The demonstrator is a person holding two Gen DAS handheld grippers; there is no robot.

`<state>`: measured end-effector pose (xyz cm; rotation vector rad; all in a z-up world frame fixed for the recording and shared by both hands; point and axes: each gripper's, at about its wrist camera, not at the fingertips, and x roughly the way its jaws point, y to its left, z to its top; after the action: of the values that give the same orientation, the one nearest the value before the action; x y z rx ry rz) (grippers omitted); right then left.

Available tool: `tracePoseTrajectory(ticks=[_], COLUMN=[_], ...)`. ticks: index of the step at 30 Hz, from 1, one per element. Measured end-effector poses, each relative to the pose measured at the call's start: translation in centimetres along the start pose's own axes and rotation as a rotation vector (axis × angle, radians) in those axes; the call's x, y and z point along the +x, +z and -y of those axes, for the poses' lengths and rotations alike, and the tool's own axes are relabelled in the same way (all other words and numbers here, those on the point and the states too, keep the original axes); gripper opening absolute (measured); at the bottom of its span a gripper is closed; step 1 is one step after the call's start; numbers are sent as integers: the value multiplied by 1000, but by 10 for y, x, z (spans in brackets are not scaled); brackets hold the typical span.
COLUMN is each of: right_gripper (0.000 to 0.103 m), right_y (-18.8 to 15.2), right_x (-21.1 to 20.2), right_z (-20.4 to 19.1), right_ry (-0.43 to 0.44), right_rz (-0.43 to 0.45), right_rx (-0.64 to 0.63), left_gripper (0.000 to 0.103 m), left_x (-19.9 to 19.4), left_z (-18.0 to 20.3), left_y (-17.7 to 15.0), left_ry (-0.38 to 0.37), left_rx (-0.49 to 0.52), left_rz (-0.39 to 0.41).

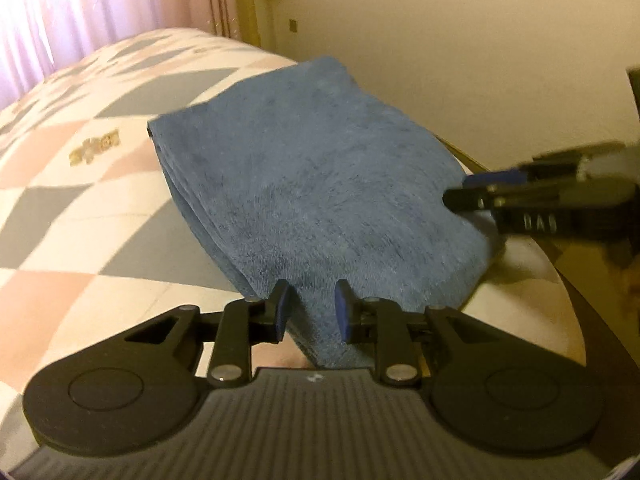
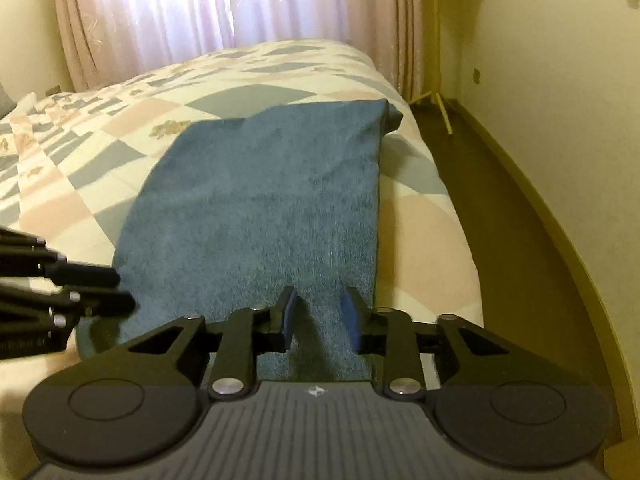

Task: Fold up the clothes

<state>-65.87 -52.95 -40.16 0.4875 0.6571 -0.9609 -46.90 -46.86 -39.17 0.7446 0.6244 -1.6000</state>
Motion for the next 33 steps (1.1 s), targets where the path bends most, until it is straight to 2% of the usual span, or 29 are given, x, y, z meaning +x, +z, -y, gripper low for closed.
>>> tracePoseTrajectory(ticks=[2,6,8,9,10,16,21,22,24,26,29,31,32,33], right_gripper=[34,36,38,43,44,45,44,44,44,44,44,44,47,58], right_y=[0,22,34,38,42,33,8,3,-6,-10,-5,2,6,10], right_x=[0,-6,-23,-32,-42,-77,-59,-49,-22,-18,-36,-60,-72,-85], right_z=[5,8,6,5,3,-4,-7,-8,-11,-12,-11,-9,-9,-9], right_ry=[15,12,9,8,10,35,29,22,-20,-29,-21,-13,-12,-8], right_rz=[-7,-89,-87,-73,-59,-17,-46,-61,-163,-182,-147,-118,-106,-99], right_rx=[41,75,95,110,124,209,208,191,126,104,128,179,204,228], left_gripper=[21,24,40,48,51,51,50,53,54,53,48,49,51,59], left_x=[2,-11,-31,-40,-46,-57,-18,-11,6,13,-14,-39,-53,-67], left_z=[-3,-3,-5,-5,-6,12,23,22,17,13,17,21,19,17], left_y=[3,27,41,47,52,44,14,7,-3,-7,3,10,14,19], left_ry=[-1,29,57,64,66,48,36,43,31,25,23,24,20,20], left_rx=[-37,-60,-78,-86,-93,-72,-74,-80,-122,-166,-138,-122,-128,-141], left_rz=[-17,-68,-36,-21,-12,-39,-141,-150,-201,-245,-200,-186,-187,-192])
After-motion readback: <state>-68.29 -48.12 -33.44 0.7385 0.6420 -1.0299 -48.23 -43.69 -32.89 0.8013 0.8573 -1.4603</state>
